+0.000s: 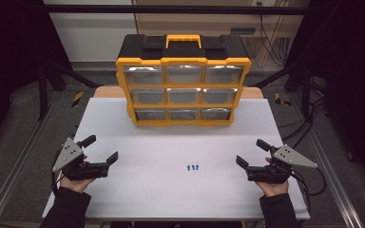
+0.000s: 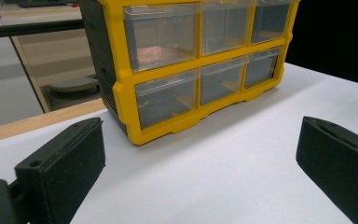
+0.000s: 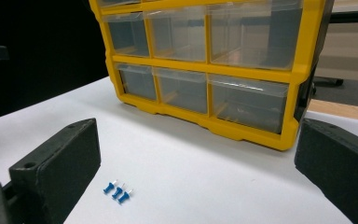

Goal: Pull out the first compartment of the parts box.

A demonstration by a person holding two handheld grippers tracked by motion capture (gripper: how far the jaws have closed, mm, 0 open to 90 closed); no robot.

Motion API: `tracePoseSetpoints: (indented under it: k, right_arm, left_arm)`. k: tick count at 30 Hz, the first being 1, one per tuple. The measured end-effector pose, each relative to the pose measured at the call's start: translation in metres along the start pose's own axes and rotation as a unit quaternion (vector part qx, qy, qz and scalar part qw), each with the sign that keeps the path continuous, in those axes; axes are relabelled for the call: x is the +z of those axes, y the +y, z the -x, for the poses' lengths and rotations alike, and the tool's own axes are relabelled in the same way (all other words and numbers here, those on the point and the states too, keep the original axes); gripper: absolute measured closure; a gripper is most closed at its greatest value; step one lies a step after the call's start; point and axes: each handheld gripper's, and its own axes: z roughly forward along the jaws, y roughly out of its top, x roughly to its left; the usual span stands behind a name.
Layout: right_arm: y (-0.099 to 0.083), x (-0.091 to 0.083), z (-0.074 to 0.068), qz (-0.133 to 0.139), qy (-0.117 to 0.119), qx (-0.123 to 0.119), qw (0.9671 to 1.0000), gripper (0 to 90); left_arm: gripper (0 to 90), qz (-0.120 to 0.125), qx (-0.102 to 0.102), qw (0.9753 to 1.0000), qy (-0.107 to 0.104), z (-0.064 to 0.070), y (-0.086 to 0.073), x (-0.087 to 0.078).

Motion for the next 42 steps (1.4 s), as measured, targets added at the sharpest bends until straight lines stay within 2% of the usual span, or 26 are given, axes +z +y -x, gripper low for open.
tracePoseSetpoints:
  k: [7, 14, 20, 24, 35, 42]
  right_arm:
    - [0.0, 0.0, 0.0, 0.001, 0.002, 0.002, 1.0, 0.8]
    - [-0.001, 0.001, 0.0, -0.002, 0.001, -0.004, 1.0, 0.9]
    - [-0.002, 0.003, 0.0, -0.006, -0.001, 0.006, 1.0, 0.9]
    - [-0.002, 0.003, 0.001, -0.006, -0.001, 0.004, 1.0, 0.9]
    - [-0.001, 0.001, 0.002, -0.005, -0.001, 0.004, 1.0, 0.8]
    - [-0.001, 0.002, 0.002, -0.005, 0.0, 0.005, 1.0, 0.8]
  left_arm:
    - [0.9, -0.001, -0.004, 1.0, -0.002, 0.0, 0.0, 0.0]
    - [1.0, -0.006, 0.003, 1.0, -0.002, 0.002, 0.004, 0.004]
    - [1.0, -0.007, 0.015, 0.9999, -0.004, 0.004, 0.013, 0.006]
    - [1.0, -0.008, 0.023, 0.9997, -0.003, 0.005, 0.018, 0.009]
    - [1.0, -0.018, 0.06, 0.998, -0.008, 0.009, 0.037, 0.023]
    - [1.0, -0.034, 0.098, 0.9946, -0.002, 0.012, 0.048, 0.035]
